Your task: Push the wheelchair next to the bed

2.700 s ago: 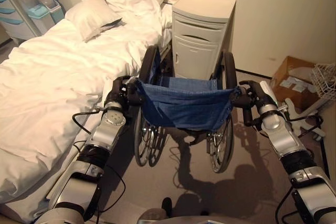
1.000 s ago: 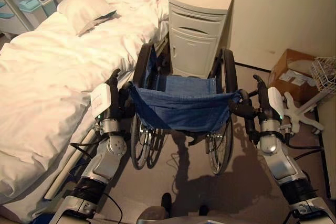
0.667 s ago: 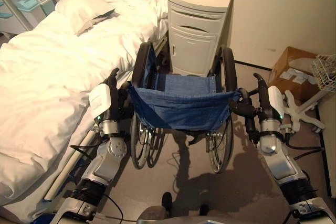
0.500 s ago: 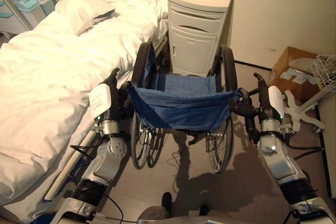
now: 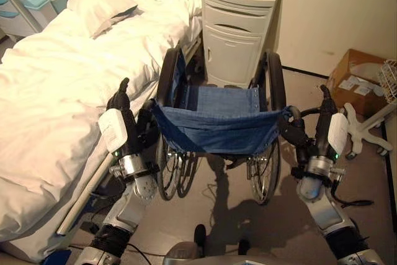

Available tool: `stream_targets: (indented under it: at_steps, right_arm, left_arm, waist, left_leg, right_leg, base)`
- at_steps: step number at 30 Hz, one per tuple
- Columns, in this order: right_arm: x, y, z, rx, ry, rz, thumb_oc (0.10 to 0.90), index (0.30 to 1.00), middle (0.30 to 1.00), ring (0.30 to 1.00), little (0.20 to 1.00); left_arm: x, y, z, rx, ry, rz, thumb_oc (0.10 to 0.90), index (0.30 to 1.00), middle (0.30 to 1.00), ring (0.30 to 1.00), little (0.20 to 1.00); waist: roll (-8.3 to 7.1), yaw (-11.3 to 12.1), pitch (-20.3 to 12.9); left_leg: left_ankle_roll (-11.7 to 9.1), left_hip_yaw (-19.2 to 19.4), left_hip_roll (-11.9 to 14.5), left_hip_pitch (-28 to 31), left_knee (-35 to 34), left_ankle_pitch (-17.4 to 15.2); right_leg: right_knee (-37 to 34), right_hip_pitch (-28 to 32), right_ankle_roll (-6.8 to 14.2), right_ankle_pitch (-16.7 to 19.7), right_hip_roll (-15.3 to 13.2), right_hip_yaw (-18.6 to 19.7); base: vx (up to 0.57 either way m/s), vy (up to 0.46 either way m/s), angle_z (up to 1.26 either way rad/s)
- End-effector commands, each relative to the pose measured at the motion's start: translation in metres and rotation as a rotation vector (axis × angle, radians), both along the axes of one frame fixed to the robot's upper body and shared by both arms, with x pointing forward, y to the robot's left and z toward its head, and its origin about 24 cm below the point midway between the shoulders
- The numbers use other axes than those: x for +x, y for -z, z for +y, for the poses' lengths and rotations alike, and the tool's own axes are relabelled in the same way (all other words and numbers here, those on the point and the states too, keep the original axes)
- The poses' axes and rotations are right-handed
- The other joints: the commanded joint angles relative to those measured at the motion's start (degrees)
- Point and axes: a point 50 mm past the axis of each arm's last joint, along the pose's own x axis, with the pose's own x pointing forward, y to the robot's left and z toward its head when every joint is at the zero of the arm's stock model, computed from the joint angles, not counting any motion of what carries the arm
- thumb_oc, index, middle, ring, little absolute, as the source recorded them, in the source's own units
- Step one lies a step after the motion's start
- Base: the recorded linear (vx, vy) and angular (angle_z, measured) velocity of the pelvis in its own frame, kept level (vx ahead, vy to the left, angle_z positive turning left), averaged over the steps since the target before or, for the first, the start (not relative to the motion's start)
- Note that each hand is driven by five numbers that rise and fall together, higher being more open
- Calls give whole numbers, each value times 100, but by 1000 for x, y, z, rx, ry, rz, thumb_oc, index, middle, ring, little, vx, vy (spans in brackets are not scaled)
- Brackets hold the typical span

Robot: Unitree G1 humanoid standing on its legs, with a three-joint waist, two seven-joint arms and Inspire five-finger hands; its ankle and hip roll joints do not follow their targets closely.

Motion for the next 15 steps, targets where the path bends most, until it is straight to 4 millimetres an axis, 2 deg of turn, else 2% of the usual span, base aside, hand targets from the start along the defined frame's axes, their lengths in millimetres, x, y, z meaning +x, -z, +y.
stream_targets:
  at_steps: [1, 3, 5, 6, 8, 11, 12, 15]
  right_arm:
    - [-6, -52, -3, -89, 7, -452, 800, 900, 900, 900, 900]
    - [-7, -52, -1, -83, 11, -474, 800, 900, 900, 900, 900]
    - [-5, -44, -2, -33, 12, -405, 800, 900, 900, 900, 900]
    - [-3, -34, -3, 16, 26, -345, 800, 900, 900, 900, 900]
    - [-3, -31, -4, 68, 18, -304, 800, 900, 900, 900, 900]
    - [-3, -15, -5, 252, -20, -165, 800, 900, 900, 900, 900]
    - [-3, -5, -3, 363, -41, -94, 800, 900, 900, 900, 900]
    - [-4, -2, -3, 408, -56, -68, 800, 900, 900, 900, 900]
  left_arm:
    - [9, -52, 9, 2, -95, -419, 800, 900, 900, 900, 900]
    - [9, -51, 8, -8, -96, -417, 800, 900, 900, 900, 900]
    - [9, -47, 8, -14, -102, -412, 800, 900, 900, 900, 900]
    - [8, -45, 9, -33, -105, -407, 800, 900, 900, 900, 900]
    - [8, -45, 10, -55, -107, -395, 800, 900, 900, 900, 900]
    - [7, -35, 15, -240, -94, -318, 800, 900, 900, 900, 900]
    - [6, -22, 17, -367, -96, -241, 800, 900, 900, 900, 900]
    - [4, -15, 19, -421, -90, -202, 800, 900, 900, 900, 900]
  waist:
    - [66, -80, -465]
    - [70, -74, -467]
    - [72, -67, -480]
    - [76, -70, -484]
    - [79, -73, -489]
    - [81, -82, -485]
    - [77, -86, -476]
    - [72, -90, -458]
  left_leg:
    - [-113, -272, 112, 353, 48, -819]
    - [-118, -277, 117, 351, 51, -819]
    - [-121, -292, 107, 344, 54, -822]
    - [-126, -287, 110, 344, 43, -818]
    - [-125, -287, 114, 342, 37, -811]
    - [-135, -284, 120, 331, 48, -784]
    - [-147, -277, 125, 325, 41, -770]
    - [-139, -274, 126, 332, 38, -756]
  right_leg:
    - [711, -415, -125, -58, 90, -195]
    - [718, -421, -124, -60, 85, -197]
    - [725, -431, -119, -69, 83, -189]
    - [712, -429, -122, -67, 86, -200]
    - [704, -428, -127, -61, 86, -221]
    - [690, -422, -132, -38, 72, -210]
    - [681, -426, -122, -24, 72, -204]
    - [666, -407, -130, -8, 65, -228]
  base:
    - [-5, -3, -3]
    - [-12, -3, -4]
    - [-19, -2, -4]
    - [-23, -2, -4]
    - [0, 0, 0]
    - [-10, -5, 0]
    - [-33, -15, 0]
    - [-13, -6, 0]
